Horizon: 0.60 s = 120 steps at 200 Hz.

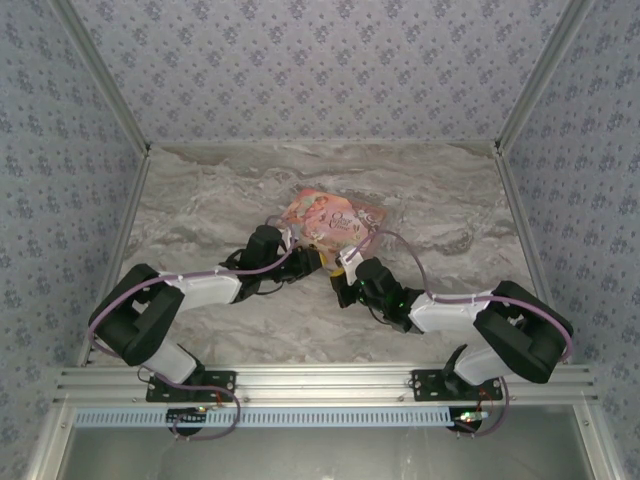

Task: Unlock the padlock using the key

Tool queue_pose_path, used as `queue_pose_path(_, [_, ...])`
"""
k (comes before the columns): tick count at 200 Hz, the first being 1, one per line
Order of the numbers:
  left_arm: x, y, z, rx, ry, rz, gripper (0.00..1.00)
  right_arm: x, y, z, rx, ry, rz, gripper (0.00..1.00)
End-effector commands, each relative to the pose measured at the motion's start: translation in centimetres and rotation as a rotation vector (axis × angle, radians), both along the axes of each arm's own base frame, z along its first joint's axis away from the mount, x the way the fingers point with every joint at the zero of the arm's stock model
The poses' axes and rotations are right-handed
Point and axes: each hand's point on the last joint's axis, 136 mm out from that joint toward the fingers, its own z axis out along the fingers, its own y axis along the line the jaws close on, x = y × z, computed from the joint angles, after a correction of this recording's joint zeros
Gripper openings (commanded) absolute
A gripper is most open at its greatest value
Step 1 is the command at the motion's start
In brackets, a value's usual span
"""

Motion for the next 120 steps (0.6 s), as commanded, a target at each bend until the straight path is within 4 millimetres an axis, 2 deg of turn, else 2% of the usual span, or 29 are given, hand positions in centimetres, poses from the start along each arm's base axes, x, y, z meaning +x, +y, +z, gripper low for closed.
queue_pose_path(1, [0.09, -1.32, 3.27, -0.082, -0.044, -0.035, 0.19, 0.65, -0.51, 0.16, 0.021, -0.004, -0.04, 0.0])
queue_pose_path(120, [-0.09, -1.25, 3.02, -0.082, -0.038, -0.037, 0.19, 1.25, -0.3, 0.43, 0.064, 0.016, -0.049, 0.0])
